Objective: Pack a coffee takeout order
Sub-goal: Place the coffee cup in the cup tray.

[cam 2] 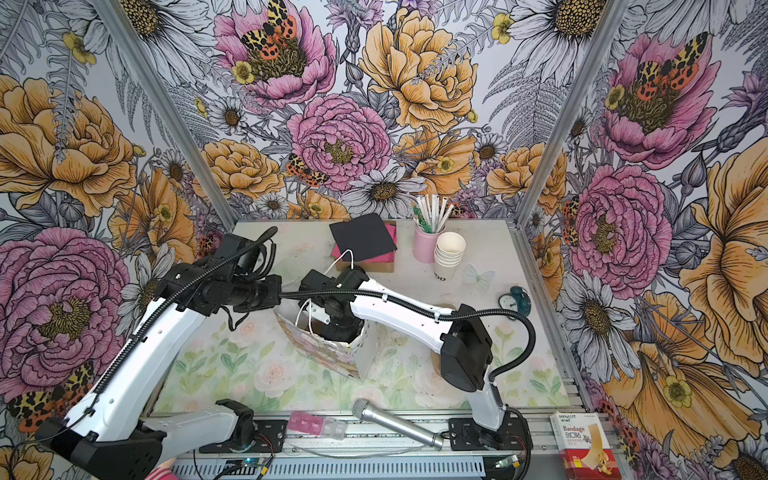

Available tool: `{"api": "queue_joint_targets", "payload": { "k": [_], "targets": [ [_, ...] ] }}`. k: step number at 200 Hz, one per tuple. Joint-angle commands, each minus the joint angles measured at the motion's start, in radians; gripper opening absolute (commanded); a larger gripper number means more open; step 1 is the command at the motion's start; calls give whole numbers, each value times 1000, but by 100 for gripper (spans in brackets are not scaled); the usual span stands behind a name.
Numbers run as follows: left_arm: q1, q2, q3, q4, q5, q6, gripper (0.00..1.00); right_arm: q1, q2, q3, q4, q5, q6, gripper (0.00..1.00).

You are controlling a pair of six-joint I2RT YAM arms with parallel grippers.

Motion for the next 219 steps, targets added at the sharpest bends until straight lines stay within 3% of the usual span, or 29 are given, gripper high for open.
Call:
{"api": "queue_joint_targets", "payload": {
  "k": [1, 219],
  "targets": [
    [-4, -1, 27, 22, -1, 19, 0, 4, 29, -5, -24, -7, -17, 88],
    [-4, -3, 27, 22, 5, 22, 0, 9, 29, 78, -31, 9, -5, 99]
  ]
}}
